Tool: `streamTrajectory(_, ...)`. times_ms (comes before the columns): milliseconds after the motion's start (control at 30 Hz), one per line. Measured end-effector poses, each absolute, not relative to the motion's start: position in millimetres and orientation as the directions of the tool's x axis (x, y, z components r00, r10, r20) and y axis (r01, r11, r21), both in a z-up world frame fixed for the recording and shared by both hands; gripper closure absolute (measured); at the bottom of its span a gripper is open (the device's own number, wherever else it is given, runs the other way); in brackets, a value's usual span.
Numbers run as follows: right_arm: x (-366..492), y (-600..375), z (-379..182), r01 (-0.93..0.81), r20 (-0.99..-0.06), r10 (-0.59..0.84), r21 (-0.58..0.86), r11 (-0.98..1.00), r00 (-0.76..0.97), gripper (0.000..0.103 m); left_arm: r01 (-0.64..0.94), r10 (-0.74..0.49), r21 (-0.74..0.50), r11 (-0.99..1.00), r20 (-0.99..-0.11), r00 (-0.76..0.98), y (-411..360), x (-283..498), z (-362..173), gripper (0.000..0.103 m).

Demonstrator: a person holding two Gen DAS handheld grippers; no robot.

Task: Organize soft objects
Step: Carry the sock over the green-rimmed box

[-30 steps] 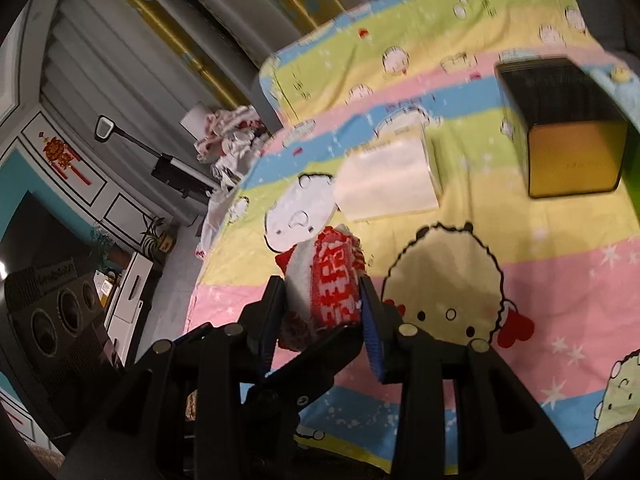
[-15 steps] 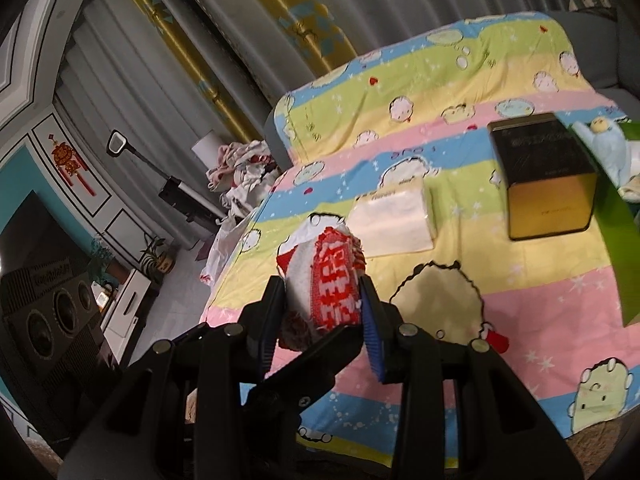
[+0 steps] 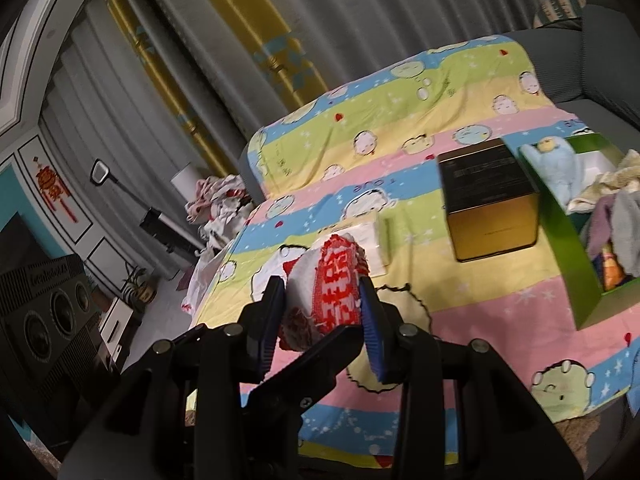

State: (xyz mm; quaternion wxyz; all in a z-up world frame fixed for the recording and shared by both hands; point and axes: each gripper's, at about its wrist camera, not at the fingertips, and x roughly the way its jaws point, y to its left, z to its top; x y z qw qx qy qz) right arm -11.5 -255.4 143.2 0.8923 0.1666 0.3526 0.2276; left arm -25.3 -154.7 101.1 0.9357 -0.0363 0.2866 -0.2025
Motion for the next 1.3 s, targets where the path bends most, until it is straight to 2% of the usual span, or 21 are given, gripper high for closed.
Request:
streamTrajectory(733, -20.7, -319.8, 149.9, -0.121, -0.54, 0.35, 0.414, 0.902, 0.766, 0.065, 0.534, -0.555, -0.197, 0.822, -0.483, 0.677, -222.1, -7.2, 97.3, 0.056)
streamTrajectory(1300, -20.5, -375.9, 149.1, 0.013, -0.54, 0.24, 0.423, 0.906, 0.807, 0.065, 0.63, -0.635, -0.205, 0.749, -0.494, 0.594, -279.5, 9.4, 93.0, 0.056)
